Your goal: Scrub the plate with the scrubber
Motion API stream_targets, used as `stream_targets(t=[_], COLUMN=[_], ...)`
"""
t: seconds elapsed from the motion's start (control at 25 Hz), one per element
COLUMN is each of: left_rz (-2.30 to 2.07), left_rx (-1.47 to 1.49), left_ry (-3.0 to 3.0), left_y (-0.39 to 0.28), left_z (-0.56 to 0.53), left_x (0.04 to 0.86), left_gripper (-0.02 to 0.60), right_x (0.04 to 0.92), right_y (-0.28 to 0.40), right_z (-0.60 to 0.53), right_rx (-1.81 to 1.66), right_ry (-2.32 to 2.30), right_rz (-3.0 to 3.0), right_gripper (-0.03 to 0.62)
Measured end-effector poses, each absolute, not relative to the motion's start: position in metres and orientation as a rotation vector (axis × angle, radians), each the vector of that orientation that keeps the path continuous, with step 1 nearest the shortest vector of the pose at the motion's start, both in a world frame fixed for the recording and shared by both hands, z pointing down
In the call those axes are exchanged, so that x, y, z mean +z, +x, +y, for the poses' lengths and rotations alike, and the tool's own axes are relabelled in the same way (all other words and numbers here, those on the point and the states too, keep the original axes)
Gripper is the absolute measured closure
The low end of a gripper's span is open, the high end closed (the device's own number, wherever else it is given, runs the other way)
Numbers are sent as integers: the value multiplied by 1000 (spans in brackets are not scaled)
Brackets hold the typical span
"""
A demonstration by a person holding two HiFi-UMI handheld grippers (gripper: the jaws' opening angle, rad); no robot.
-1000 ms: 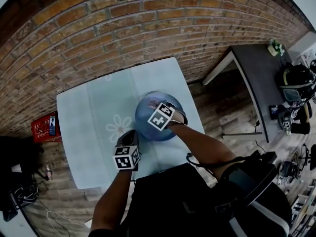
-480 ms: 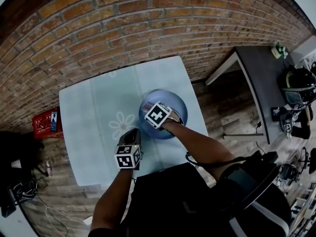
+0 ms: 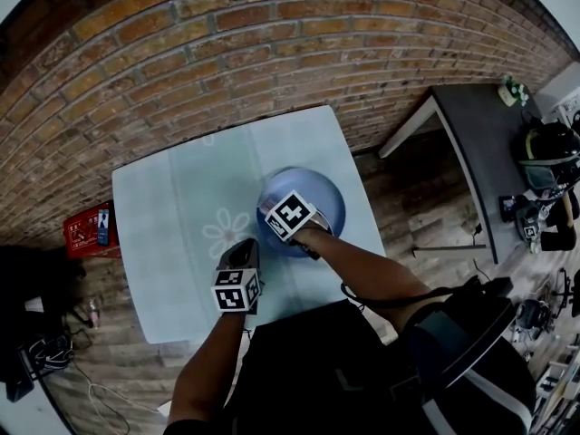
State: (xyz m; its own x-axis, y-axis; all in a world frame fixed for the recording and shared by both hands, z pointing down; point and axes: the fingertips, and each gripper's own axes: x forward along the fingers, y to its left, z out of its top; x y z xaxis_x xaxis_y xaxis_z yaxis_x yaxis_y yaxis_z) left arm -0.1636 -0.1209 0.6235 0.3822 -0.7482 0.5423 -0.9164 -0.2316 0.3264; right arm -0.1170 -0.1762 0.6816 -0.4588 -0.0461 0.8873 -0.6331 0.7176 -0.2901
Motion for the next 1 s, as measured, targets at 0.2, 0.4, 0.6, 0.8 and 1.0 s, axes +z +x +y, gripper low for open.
stream_targets(t=[0.2,0.4,0.6,0.8,1.0], left_rz=[-1420,-1413,-1406,-1404,-1404], left_rx=[357,361,342,349,366], left_ry=[2042,2053,2058,2060,2057], left_y=[-161,-153,-141,-132,-127], left_z=[-126,-132,-139,-141,-137], left_x=[623,623,621,623,624], left_gripper=[554,554,554,554,554], right_x=[672,649,633,637,648], right_y=[-122,-116,-76,-21,8], right_z=[-168,-172,-191,-220,-231], right_rx=[886,1043,1029,866,768], right_ry=[497,510,590,734,788], right_rz=[-1986,-2048,-2060,-1987,-1921], right_gripper=[522,523,523,523,523])
